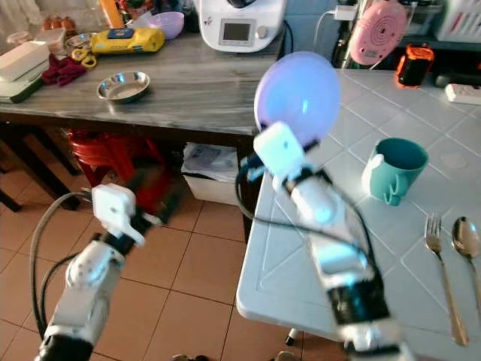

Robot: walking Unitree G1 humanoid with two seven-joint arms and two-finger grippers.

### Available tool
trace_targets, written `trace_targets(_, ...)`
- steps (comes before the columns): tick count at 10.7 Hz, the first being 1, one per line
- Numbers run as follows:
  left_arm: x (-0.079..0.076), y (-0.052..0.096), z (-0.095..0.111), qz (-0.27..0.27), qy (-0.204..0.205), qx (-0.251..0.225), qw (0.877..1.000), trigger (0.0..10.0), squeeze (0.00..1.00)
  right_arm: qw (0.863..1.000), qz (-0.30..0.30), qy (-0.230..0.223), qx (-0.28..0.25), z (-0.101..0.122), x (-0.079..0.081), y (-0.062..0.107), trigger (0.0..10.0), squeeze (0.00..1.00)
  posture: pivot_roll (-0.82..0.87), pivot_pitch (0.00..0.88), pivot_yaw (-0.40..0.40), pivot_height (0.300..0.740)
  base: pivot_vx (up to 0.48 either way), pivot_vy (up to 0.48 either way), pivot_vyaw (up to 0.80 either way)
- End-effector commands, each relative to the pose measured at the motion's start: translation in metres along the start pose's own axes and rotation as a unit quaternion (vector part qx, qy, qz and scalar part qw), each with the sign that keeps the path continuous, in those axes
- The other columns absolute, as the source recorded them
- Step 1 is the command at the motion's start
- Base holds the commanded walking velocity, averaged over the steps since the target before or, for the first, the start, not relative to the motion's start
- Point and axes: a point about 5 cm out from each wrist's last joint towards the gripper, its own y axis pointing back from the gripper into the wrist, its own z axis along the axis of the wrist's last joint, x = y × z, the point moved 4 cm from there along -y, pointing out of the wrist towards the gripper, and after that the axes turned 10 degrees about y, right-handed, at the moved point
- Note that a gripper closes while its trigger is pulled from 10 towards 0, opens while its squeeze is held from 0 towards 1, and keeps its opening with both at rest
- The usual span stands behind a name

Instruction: Setting the table

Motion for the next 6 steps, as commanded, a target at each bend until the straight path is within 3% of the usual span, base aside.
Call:
trace_targets(1,0.009,-0.002,0.001,0.026,0.001,0.000,1.000,10.0,0.00,0.999,-0.035,-0.014,-0.014,0.009,-0.008,0.004,10.0,0.00,-0.12,0.098,0.104,0.740,0.000,0.000,0.00)
trace_targets(4,0.007,-0.006,-0.002,0.022,0.000,0.004,1.000,10.0,0.00,0.993,-0.096,-0.061,0.006,0.003,-0.005,0.022,10.0,0.00,-0.14,0.093,0.116,0.740,0.000,0.000,0.00)
trace_targets(6,0.005,-0.009,-0.002,0.017,0.000,0.000,1.000,10.0,0.00,0.992,-0.100,-0.070,0.012,0.003,0.002,0.028,10.0,0.00,-0.14,0.094,0.118,0.740,0.000,0.154,-0.52)
